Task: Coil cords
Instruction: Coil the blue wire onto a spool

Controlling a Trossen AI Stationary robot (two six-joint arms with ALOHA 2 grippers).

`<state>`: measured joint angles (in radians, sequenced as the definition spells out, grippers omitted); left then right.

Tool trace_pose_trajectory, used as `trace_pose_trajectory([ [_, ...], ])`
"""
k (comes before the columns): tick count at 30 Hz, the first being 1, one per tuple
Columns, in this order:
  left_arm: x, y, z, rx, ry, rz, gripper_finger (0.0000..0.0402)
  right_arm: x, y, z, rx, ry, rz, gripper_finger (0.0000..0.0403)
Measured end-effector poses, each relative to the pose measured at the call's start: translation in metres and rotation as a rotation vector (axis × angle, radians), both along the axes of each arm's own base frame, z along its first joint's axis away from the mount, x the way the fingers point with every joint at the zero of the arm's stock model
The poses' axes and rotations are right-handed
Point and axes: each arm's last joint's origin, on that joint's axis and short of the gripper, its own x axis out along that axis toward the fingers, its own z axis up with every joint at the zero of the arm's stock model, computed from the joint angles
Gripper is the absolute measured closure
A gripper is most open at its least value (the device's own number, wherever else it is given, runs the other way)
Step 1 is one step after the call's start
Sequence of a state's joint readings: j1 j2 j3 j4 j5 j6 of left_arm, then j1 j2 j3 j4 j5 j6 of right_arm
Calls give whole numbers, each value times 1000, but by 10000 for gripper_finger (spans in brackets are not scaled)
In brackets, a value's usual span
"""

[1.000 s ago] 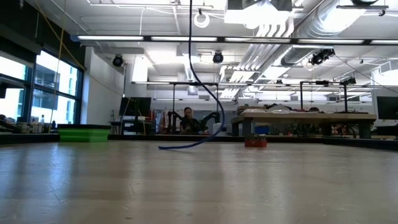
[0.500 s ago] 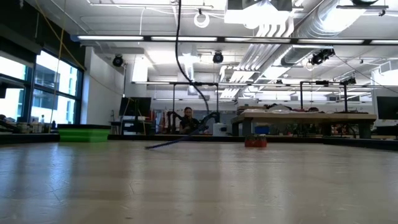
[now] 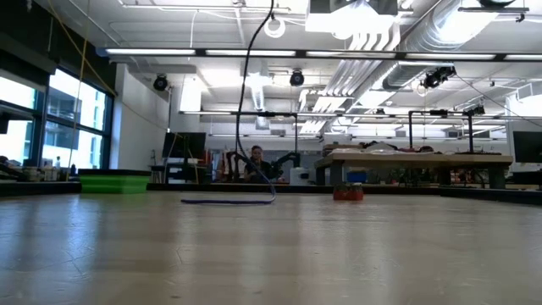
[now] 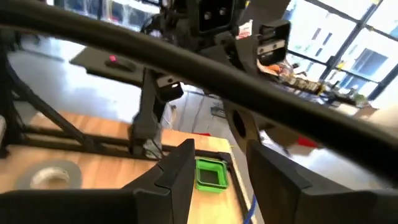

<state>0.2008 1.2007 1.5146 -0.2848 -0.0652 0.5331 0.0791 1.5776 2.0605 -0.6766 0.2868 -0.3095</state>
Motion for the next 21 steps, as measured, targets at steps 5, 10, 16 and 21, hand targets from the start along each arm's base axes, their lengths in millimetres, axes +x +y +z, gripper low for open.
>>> trace_pose_trajectory([
  [5,13,3,-9,-15,48,1,401,3,3,-3,-51,23,-37,263],
  [10,23,4,-16,-24,74,-13,401,2,3,-3,-90,31,-49,263],
  [16,35,6,-24,-114,87,-33,401,3,3,-9,-95,84,-42,263],
  [21,42,7,-29,-155,97,-56,401,6,3,-13,-97,111,-38,263],
])
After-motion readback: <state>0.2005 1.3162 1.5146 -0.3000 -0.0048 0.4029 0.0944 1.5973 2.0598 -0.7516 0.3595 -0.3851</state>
